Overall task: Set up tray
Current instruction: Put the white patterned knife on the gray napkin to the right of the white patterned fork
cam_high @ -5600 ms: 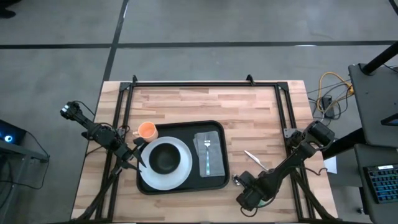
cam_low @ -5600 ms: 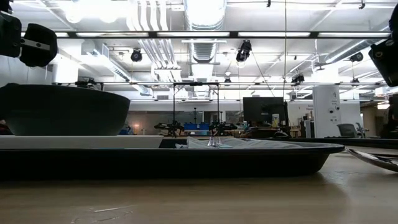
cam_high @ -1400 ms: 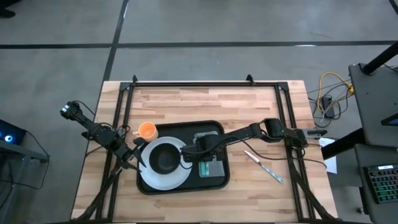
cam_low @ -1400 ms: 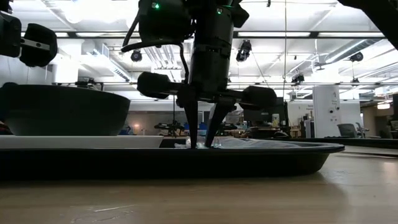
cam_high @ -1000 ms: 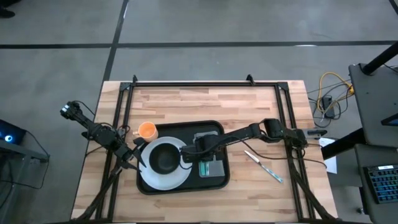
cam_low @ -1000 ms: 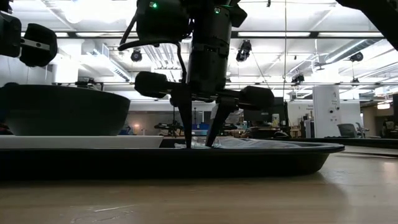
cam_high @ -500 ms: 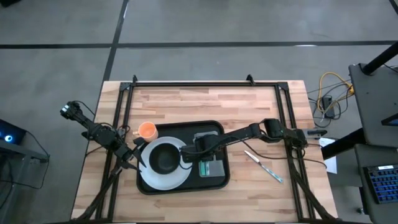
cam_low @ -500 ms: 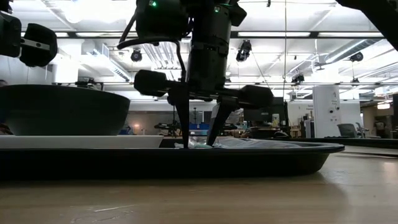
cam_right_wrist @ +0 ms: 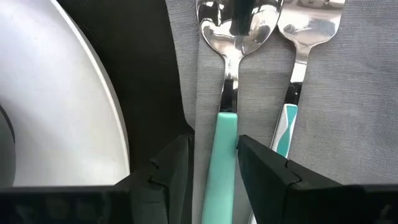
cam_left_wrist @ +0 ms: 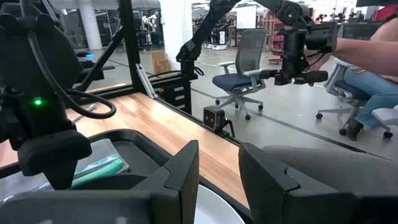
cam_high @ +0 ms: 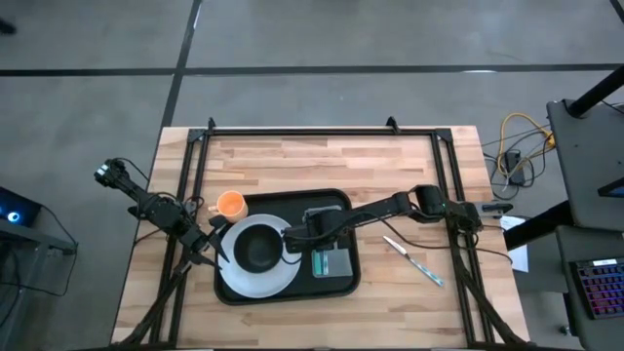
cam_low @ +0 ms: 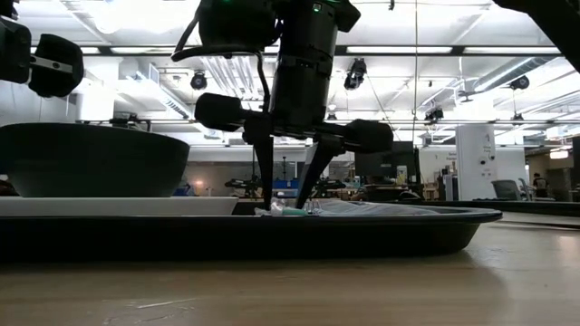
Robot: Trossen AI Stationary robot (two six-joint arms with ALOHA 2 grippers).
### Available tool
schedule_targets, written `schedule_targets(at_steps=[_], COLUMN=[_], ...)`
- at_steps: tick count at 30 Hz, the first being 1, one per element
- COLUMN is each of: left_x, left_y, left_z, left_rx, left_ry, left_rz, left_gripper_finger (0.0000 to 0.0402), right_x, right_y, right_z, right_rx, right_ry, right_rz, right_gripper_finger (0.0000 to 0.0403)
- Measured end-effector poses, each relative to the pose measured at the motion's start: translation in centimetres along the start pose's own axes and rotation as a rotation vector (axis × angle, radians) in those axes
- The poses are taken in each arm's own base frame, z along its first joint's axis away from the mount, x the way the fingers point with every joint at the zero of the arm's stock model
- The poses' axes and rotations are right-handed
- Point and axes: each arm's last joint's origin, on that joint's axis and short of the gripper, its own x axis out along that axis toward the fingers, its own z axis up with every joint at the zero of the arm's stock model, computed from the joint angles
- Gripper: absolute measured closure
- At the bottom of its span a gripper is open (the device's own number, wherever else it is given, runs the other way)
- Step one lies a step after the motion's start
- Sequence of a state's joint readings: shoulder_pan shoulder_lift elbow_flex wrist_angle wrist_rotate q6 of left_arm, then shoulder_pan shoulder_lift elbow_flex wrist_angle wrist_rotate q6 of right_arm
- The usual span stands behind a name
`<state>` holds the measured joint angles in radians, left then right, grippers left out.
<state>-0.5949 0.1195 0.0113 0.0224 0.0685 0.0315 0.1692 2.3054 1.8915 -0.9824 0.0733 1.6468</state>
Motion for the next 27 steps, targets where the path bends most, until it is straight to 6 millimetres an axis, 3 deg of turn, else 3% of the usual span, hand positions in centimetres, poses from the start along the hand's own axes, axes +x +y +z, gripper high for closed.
schedule_targets(at_steps=[9, 21, 27], left_x=[0.0, 0.0, 0.0], left_y=[0.0, 0.0, 0.0], left_z=[0.0, 0.0, 0.0], left_rx=[0.000, 0.000, 0.000], left_ry=[0.000, 0.000, -0.001], left_rz=[0.000, 0.000, 0.000], left_gripper_finger=[0.0306, 0.0306, 0.0306], right_x=[-0.8, -4.0, -6.4], right_y=[0.0, -0.2, -1.5], right_z=[0.1, 0.6, 1.4], right_rx=[-0.003, -0.070, -0.099], right_ry=[0.001, -0.048, -0.053], right_rz=[0.011, 0.065, -0.005], right_gripper_finger=[0.0282, 0.0281, 0.0274])
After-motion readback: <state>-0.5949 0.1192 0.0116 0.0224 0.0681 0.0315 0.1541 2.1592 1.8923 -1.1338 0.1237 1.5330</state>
